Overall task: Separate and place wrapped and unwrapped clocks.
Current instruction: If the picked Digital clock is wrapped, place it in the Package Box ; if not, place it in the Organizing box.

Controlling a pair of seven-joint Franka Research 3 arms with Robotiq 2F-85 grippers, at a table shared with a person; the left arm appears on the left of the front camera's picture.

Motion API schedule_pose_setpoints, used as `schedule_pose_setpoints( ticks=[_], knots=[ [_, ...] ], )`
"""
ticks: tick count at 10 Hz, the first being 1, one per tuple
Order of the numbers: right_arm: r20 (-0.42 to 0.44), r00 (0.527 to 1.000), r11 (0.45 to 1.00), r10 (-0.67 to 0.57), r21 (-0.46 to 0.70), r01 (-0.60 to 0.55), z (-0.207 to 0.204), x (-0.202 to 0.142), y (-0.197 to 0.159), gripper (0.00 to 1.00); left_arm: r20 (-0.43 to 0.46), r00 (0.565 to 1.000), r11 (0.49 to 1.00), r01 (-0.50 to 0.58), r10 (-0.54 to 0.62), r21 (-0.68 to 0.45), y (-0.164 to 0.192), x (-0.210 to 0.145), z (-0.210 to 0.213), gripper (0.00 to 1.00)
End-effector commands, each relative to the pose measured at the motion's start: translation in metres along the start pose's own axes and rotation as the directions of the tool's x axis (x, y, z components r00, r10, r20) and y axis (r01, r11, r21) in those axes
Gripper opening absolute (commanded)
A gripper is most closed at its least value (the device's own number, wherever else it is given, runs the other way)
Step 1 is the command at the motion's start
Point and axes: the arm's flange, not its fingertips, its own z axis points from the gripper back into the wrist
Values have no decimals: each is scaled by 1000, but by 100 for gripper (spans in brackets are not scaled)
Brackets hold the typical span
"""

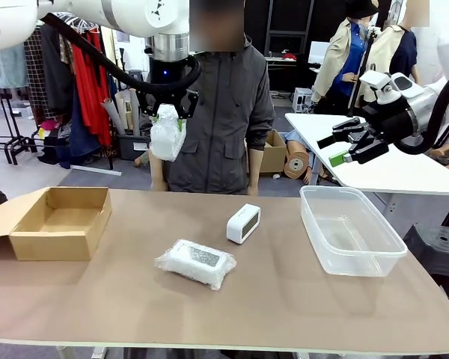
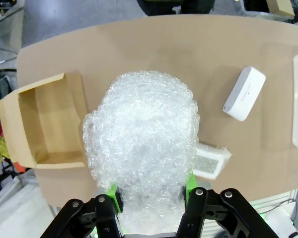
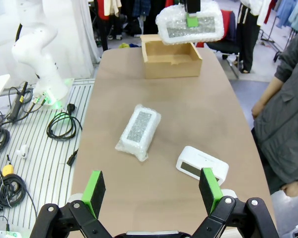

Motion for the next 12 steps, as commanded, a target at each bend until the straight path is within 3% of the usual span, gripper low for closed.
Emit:
schedule_pose_setpoints(
  ticks=[1,4,6,7,10,12],
  knots=[
    [6,1000,1000,4,1,-4,1,2,0,100,3,1000,1000,2,-2,0,1,-2,4,0],
    [6,1000,1000,4,1,-4,1,2,0,100,0,1000,1000,0,0,0,0,0,0,0],
    [6,1000,1000,4,1,-4,1,2,0,100,-60,996,994,67,-61,92,12,0,13,0],
    [6,1000,1000,4,1,-4,1,2,0,100,-46,997,989,66,-61,129,19,0,19,0],
    [6,1000,1000,4,1,-4,1,2,0,100,25,991,973,122,-129,194,58,4,35,0],
    [6,1000,1000,4,1,-4,1,2,0,100,-2,996,967,88,-90,238,86,11,31,0]
  ],
)
